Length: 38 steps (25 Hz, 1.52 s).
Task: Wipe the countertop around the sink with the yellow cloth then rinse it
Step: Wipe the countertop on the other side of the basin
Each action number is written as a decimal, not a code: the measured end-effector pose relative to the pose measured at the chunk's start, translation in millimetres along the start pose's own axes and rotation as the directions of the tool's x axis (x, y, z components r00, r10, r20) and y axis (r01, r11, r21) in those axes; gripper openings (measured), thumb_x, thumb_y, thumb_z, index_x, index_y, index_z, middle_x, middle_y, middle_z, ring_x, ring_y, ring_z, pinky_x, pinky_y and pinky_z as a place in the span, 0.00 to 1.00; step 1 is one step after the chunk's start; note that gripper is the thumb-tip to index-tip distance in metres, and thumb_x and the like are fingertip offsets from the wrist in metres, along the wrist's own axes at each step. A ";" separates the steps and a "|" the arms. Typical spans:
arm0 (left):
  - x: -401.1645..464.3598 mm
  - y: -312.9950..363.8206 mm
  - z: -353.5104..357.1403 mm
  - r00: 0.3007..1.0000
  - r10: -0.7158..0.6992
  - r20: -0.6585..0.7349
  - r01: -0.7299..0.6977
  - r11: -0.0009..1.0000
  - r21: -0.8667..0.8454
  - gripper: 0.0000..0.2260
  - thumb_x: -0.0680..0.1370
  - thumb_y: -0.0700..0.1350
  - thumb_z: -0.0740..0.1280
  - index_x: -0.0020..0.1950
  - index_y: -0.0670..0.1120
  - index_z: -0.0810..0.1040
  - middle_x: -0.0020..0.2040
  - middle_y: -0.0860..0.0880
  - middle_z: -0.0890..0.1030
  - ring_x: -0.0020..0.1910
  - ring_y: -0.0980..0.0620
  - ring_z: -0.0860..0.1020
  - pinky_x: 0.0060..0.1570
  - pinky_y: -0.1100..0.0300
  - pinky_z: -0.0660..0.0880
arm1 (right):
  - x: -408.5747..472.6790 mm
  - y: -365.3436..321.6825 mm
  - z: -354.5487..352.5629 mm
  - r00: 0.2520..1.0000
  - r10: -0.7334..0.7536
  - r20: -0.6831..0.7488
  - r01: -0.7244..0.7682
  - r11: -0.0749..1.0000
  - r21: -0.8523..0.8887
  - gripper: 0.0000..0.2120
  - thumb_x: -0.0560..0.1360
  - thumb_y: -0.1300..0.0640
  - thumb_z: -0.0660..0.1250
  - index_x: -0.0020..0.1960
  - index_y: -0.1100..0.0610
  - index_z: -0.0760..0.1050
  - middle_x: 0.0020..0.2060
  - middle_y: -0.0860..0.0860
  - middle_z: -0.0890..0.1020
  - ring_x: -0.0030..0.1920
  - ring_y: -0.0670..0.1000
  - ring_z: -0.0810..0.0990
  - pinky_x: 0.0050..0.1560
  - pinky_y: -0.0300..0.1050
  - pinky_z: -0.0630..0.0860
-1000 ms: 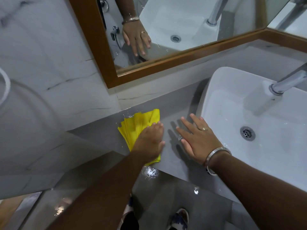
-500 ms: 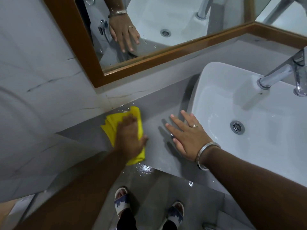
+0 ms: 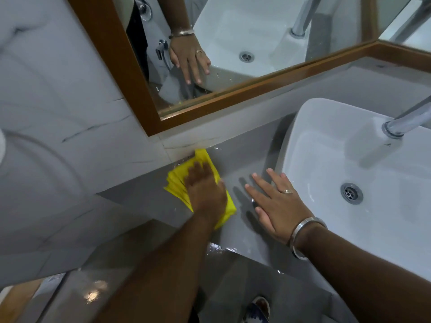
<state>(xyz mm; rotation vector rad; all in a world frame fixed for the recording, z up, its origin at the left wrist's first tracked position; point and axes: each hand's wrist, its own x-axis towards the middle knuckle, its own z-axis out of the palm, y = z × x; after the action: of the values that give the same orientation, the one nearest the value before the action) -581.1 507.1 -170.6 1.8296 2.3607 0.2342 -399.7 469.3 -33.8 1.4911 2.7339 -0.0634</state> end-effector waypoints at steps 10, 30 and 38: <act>5.7 -71.6 -11.6 0.999 0.036 0.004 -0.036 0.999 0.031 0.29 0.74 0.56 0.55 0.73 0.47 0.67 0.72 0.40 0.70 0.68 0.38 0.70 0.65 0.43 0.65 | -1.3 0.6 1.4 1.000 -0.002 0.008 0.002 1.000 0.015 0.26 0.71 0.49 0.53 0.66 0.55 0.72 0.65 0.58 0.75 0.66 0.67 0.70 0.67 0.65 0.56; -7.0 -49.8 1.6 0.670 0.738 0.082 -0.740 0.672 0.000 0.26 0.78 0.57 0.54 0.70 0.44 0.70 0.70 0.39 0.72 0.68 0.39 0.71 0.64 0.45 0.71 | 0.0 1.4 4.6 1.000 0.004 0.027 -0.005 0.999 0.041 0.26 0.71 0.50 0.54 0.67 0.55 0.71 0.66 0.58 0.74 0.66 0.68 0.68 0.68 0.66 0.57; -36.9 -27.5 -3.8 0.996 0.080 -0.038 -0.081 0.996 -0.029 0.30 0.75 0.55 0.57 0.74 0.41 0.65 0.73 0.36 0.66 0.71 0.35 0.66 0.69 0.42 0.60 | 0.2 -0.8 -0.5 1.000 0.019 0.004 -0.019 0.998 0.055 0.26 0.70 0.50 0.54 0.66 0.55 0.71 0.65 0.58 0.75 0.66 0.66 0.70 0.68 0.65 0.58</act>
<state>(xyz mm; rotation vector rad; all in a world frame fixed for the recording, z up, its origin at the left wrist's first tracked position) -598.8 464.4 -172.0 1.9248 2.2963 0.3148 -400.4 469.0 -33.3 1.5287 2.7366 -0.1413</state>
